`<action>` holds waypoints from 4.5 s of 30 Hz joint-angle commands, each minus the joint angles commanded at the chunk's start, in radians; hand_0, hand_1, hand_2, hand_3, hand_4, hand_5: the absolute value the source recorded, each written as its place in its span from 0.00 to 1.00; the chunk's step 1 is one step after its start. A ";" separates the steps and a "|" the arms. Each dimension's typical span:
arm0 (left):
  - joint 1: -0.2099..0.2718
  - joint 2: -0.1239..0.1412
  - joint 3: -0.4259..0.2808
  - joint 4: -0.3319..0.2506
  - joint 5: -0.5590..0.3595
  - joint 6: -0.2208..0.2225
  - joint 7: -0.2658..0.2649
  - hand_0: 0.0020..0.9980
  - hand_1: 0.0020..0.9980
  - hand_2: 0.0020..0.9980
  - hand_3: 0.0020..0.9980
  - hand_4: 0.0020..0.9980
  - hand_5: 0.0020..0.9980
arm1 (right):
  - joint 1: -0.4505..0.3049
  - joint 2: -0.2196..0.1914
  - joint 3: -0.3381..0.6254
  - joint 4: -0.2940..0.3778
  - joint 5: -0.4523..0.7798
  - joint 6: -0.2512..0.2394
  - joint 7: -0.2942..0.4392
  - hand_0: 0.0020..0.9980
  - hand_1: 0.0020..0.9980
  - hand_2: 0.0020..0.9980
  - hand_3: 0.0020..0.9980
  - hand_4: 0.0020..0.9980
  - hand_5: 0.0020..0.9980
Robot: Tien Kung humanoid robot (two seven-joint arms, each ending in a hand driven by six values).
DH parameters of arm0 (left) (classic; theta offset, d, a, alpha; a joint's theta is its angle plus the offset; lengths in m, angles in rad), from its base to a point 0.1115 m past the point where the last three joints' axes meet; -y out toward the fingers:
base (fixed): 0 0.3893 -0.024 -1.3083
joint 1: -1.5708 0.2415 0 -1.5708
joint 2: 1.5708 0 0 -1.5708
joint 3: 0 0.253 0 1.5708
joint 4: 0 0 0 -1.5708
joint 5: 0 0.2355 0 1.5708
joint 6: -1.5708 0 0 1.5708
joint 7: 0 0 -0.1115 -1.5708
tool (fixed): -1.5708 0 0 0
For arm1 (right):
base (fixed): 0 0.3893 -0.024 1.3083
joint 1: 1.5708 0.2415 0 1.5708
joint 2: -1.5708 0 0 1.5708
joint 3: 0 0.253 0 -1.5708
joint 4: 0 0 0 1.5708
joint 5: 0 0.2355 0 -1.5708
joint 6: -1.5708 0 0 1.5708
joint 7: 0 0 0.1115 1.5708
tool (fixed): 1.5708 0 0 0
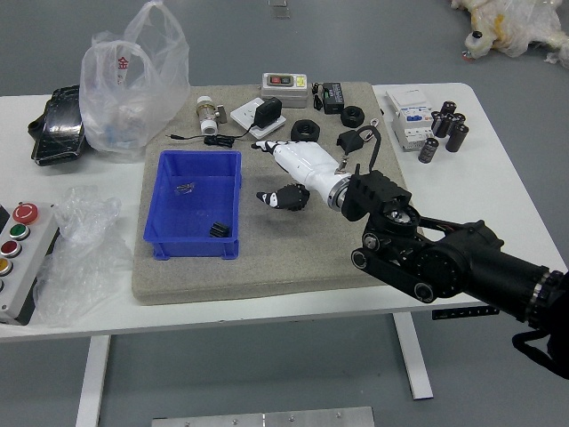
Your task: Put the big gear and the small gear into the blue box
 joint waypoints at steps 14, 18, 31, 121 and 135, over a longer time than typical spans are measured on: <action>-0.004 -0.001 0.000 -0.001 0.002 -0.002 0.000 0.70 0.64 0.63 0.80 0.72 0.42 | 0.012 0.028 -0.083 -0.173 0.100 0.017 0.012 0.80 0.81 0.84 0.90 0.95 0.47; -0.006 -0.001 -0.001 -0.001 0.005 -0.003 -0.002 0.70 0.64 0.63 0.80 0.72 0.42 | 0.010 0.031 -0.116 -0.197 0.163 0.006 0.011 0.77 0.74 0.73 0.80 0.66 0.27; -0.008 -0.003 -0.002 -0.001 0.007 -0.003 -0.005 0.70 0.64 0.63 0.80 0.72 0.42 | 0.009 0.035 -0.155 -0.191 0.232 -0.046 0.025 0.70 0.58 0.45 0.55 0.41 0.00; -0.022 -0.015 -0.011 0.002 -0.004 0.006 -0.006 0.70 0.63 0.62 0.79 0.71 0.42 | -0.589 -0.188 0.731 0.333 0.710 0.018 0.466 0.59 0.66 0.68 0.66 0.57 0.25; -0.062 0.018 -0.025 0.006 0.036 -0.018 -0.016 0.70 0.58 0.61 0.79 0.71 0.42 | -0.697 -0.204 0.896 0.375 0.745 0.028 0.486 0.59 0.66 0.68 0.66 0.57 0.26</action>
